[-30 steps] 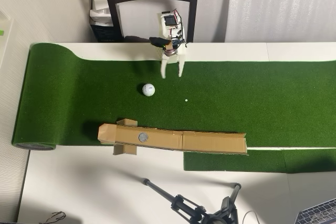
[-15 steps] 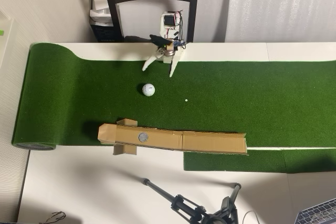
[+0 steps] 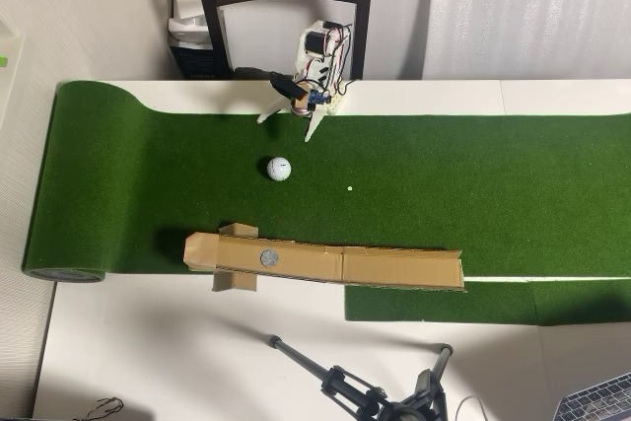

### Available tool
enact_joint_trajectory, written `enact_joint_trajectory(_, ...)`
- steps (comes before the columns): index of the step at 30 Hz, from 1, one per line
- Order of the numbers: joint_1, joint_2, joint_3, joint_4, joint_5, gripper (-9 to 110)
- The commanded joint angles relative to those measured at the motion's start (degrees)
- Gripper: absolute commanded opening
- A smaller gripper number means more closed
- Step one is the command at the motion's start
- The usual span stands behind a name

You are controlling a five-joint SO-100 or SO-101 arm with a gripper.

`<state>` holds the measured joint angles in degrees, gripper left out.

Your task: Pick up the golf ball and place it on the gray mark at the back.

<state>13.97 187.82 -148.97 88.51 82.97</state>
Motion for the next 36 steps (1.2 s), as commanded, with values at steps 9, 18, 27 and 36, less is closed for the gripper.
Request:
enact_joint_trajectory(9,-0.18,-31.82,17.93,-0.53,1.76,54)
enact_joint_trajectory(18,0.44,-44.82,22.32,-0.44,1.93,54)
enact_joint_trajectory(27,0.70,-47.64,22.41,-0.62,7.56,54)
enact_joint_trajectory(36,0.35,-47.46,22.68,-3.96,12.04,54)
